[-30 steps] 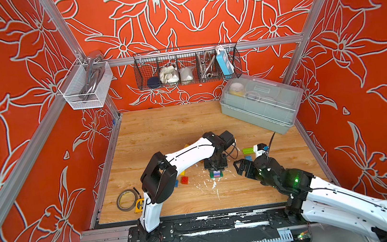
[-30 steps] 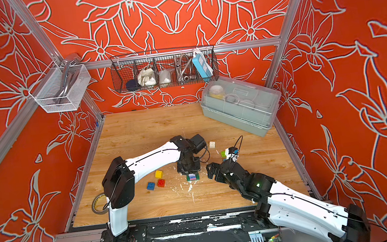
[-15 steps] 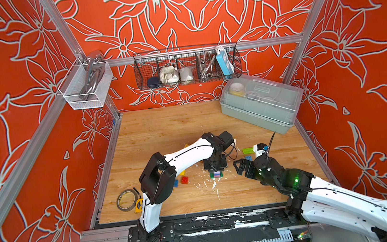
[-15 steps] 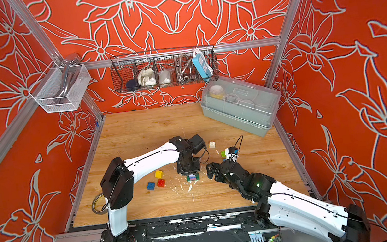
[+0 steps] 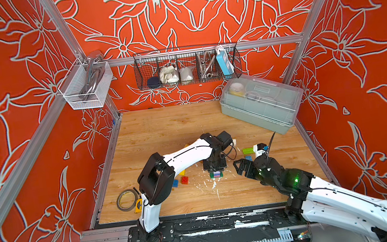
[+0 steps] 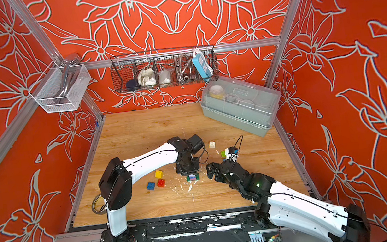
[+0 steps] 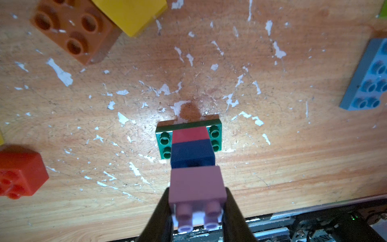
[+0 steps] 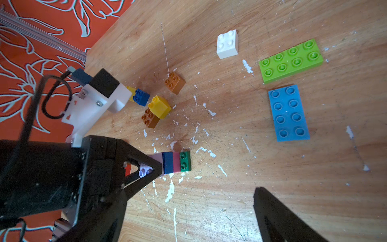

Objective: Assemble the number 1 with lego
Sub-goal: Assemble the lego brick with the lego brick.

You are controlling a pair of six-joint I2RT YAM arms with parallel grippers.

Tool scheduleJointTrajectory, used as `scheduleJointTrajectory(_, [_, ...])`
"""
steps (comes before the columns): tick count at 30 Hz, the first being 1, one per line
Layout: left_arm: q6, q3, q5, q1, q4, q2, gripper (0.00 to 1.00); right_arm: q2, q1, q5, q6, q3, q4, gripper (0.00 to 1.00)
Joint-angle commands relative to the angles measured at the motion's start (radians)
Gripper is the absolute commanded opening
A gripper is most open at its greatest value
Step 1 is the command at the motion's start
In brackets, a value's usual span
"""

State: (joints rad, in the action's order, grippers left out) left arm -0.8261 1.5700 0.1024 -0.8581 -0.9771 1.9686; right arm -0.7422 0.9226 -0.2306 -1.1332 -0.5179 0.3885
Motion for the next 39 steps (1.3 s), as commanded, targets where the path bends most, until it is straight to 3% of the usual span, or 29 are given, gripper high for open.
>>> scheduleJointTrajectory(1, [0.013, -0.064, -0.022, 0.001, -0.014, 0.130, 0.00, 0.005, -0.005, -0.006, -0.002, 0.022, -0.004, 1.00])
scheduleJointTrajectory(18, [0.080, -0.034, -0.005, -0.002, -0.063, 0.228, 0.00, 0.008, -0.005, -0.006, -0.004, 0.025, -0.005, 1.00])
scheduleJointTrajectory(26, [0.022, -0.071, 0.045, 0.001, 0.001, 0.240, 0.00, 0.012, -0.005, -0.006, -0.004, 0.025, -0.006, 1.00])
scheduleJointTrajectory(33, [-0.084, -0.088, 0.024, 0.002, 0.009, 0.225, 0.00, 0.008, -0.004, -0.006, -0.003, 0.024, -0.007, 1.00])
scheduleJointTrajectory(39, [-0.088, -0.050, 0.045, 0.002, -0.018, 0.252, 0.00, 0.018, -0.005, -0.004, -0.002, 0.025, -0.005, 1.00])
